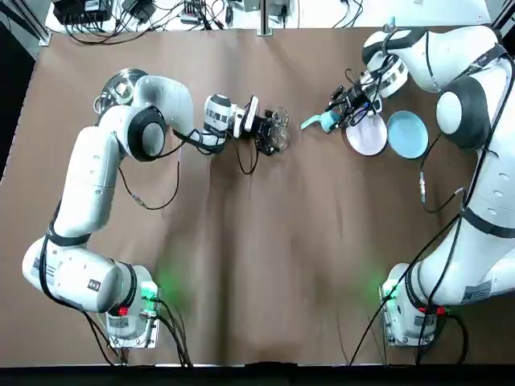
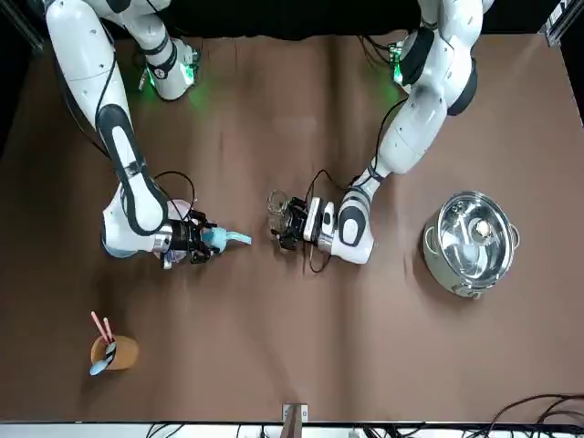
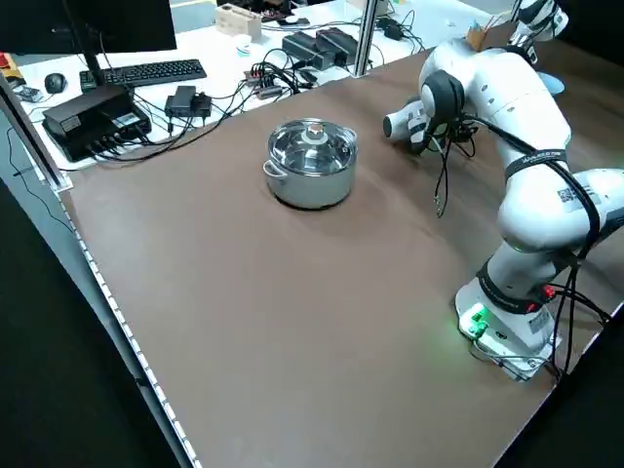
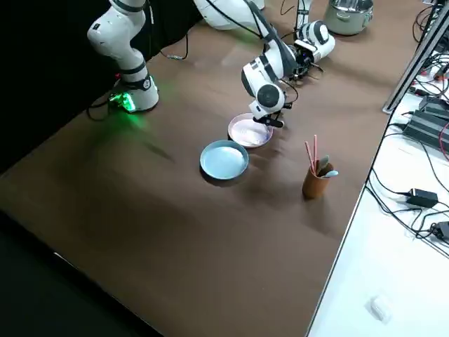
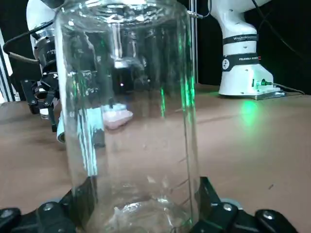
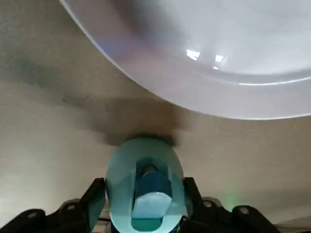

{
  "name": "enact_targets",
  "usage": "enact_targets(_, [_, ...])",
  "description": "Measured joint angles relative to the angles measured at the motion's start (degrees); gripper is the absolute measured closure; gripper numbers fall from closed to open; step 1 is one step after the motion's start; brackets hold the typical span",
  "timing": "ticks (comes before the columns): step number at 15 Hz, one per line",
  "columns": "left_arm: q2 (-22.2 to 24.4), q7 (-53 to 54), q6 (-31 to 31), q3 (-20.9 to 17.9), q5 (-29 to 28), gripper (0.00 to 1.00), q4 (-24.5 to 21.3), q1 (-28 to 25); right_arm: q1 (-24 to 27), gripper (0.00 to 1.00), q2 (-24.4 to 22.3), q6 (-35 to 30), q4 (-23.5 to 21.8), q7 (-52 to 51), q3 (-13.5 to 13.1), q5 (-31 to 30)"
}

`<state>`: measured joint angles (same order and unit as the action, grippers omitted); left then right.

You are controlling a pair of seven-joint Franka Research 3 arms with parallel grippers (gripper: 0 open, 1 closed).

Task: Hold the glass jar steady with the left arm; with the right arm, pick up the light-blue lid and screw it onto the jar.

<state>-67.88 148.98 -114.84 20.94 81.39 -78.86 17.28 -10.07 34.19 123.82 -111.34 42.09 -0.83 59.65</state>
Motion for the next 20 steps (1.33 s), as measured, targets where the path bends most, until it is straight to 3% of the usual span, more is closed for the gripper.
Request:
enact_targets(3, [0.0,0.0,0.0,0.0,0.0,0.07,0.0,0.0,0.0,0.32,0.0,0.0,0.1,-0.1,-0.1,0.0])
enact_targets(6, [0.0,0.0,0.0,0.0,0.0,0.07,0.0,0.0,0.0,0.32,0.0,-0.1,0.3,-0.1,-0.1,0.0])
enact_targets(10, [0.0,0.1,0.0,0.0,0.0,0.07,0.0,0.0,0.0,0.32,-0.6,-2.2,3.9,-0.2,-0.5,-2.1])
enact_targets(13, [0.0,0.1,0.0,0.0,0.1,0.07,0.0,0.0,0.3,0.32,-2.6,-9.9,10.7,5.5,-1.3,-12.4])
enact_targets(17, [0.0,0.1,0.0,0.0,0.1,0.07,0.0,0.0,0.4,0.32,-4.4,-23.4,24.4,13.5,-1.7,-22.9])
enact_targets(20, [0.0,0.1,0.0,0.0,0.1,0.07,0.0,0.0,-0.1,0.32,-4.6,-25.1,28.9,13.8,-1.4,-26.8])
